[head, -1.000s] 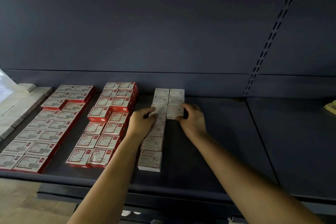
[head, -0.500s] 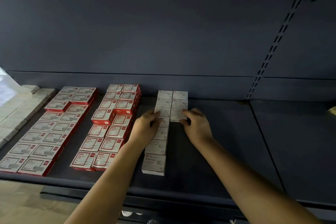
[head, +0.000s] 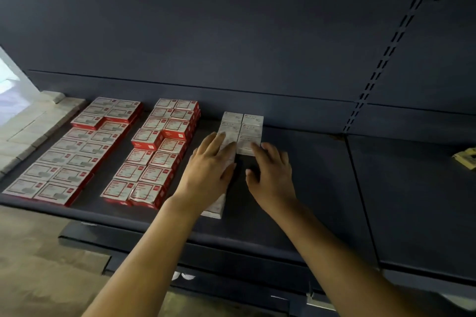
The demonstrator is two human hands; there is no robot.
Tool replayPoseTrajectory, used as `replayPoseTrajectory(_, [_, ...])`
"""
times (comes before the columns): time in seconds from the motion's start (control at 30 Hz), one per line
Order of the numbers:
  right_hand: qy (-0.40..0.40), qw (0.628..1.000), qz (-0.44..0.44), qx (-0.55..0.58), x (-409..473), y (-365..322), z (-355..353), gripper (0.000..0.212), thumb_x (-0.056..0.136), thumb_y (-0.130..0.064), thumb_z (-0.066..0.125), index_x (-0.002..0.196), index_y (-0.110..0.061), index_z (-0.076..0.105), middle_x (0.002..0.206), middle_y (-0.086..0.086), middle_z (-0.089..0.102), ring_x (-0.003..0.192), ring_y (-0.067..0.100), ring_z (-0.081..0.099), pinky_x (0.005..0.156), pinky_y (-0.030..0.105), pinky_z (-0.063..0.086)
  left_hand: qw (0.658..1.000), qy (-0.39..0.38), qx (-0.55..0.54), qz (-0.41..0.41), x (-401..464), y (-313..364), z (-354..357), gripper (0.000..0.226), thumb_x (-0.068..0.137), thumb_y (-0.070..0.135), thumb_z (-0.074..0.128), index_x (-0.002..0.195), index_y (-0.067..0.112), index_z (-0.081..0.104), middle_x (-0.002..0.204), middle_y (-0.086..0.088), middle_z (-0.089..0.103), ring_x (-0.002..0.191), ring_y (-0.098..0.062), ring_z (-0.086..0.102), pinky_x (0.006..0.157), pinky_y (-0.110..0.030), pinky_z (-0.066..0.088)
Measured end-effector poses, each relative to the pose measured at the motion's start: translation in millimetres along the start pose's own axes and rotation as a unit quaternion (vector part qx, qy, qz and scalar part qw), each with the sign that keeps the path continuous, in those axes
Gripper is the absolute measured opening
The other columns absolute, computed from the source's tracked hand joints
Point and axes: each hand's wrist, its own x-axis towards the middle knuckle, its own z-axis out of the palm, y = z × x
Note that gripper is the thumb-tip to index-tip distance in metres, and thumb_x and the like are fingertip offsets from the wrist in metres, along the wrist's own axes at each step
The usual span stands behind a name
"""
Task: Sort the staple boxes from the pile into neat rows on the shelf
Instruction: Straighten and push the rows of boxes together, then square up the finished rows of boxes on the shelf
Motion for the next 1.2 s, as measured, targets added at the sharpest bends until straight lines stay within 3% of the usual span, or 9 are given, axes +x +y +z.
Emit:
replayPoseTrajectory(0.2, [0.050,0.997,0.006,0.059,-19.4,-53.1,12.9,0.057,0.087,-0.019,0.059,0.140,-0.019,0.039,0.142,0.004,0.035,0.127,0.023,0.027,0.105,0.038,0.029,0.999,0.025,-0.020,0.010,-33.3,-35.4,-30.7,0.047,0.086,0.017,0.065,0.130,0.007,0.054,0.142,-0.018,0.042,0.134,-0.039,0.033,0.104,-0.051,0.036])
replayPoseTrajectory(0.37, [0.091,0.992,-0.009,0.082,-32.5,-131.9,44.0,0.053,0.082,-0.021,0.063,0.132,-0.008,0.050,0.132,0.014,0.047,0.123,0.032,0.039,0.100,0.048,0.039,0.999,0.037,-0.033,0.013,-84.0,-90.2,-68.1,0.049,0.085,0.025,0.058,0.130,0.007,0.053,0.138,-0.019,0.047,0.130,-0.041,0.039,0.098,-0.055,0.040])
replayPoseTrajectory(0.47, [0.054,0.994,-0.011,0.090,-36.6,-178.8,62.1,0.059,0.085,-0.016,0.065,0.139,-0.010,0.041,0.140,0.007,0.037,0.132,0.022,0.029,0.110,0.035,0.029,0.999,0.036,-0.025,0.002,-109.5,-127.0,-88.5,0.054,0.078,0.015,0.070,0.129,0.006,0.054,0.132,-0.020,0.052,0.126,-0.043,0.044,0.094,-0.057,0.044])
replayPoseTrajectory(0.6, [0.048,0.994,-0.012,0.099,-40.5,-214.7,78.4,0.060,0.086,-0.016,0.063,0.141,-0.015,0.038,0.143,0.000,0.036,0.133,0.017,0.027,0.111,0.029,0.025,0.998,0.044,-0.041,-0.009,-131.4,-167.3,-104.9,0.050,0.080,0.015,0.069,0.126,0.003,0.055,0.123,-0.020,0.058,0.120,-0.043,0.048,0.091,-0.055,0.047])
replayPoseTrajectory(0.93, [0.049,0.991,-0.017,0.123,-11.4,-232.9,94.0,0.055,0.085,-0.015,0.065,0.136,-0.013,0.045,0.138,0.001,0.043,0.131,0.014,0.034,0.104,0.019,0.023,0.996,0.050,-0.073,-0.007,-109.3,-205.6,-110.8,0.049,0.084,0.032,0.046,0.118,0.001,0.061,0.115,-0.020,0.062,0.110,-0.039,0.057,0.087,-0.047,0.050])
replayPoseTrajectory(1.1, [0.026,0.990,-0.028,0.139,25.0,-249.7,106.9,0.050,0.088,-0.017,0.061,0.135,-0.015,0.046,0.130,-0.007,0.044,0.120,-0.001,0.031,0.089,-0.008,0.013,0.996,0.041,-0.081,-0.015,-95.0,-234.8,-118.0,0.048,0.086,0.032,0.043,0.116,0.001,0.064,0.113,-0.017,0.064,0.106,-0.036,0.059,0.085,-0.042,0.050])
replayPoseTrajectory(1.2, [0.011,0.987,-0.055,0.152,40.9,-269.7,119.9,0.048,0.087,-0.015,0.063,0.133,-0.012,0.049,0.122,-0.012,0.042,0.115,-0.002,0.033,0.089,-0.008,0.017,0.995,0.050,-0.073,-0.041,-94.4,-263.0,-129.5,0.048,0.086,0.033,0.042,0.117,0.003,0.063,0.116,-0.016,0.063,0.109,-0.036,0.058,0.089,-0.042,0.048])
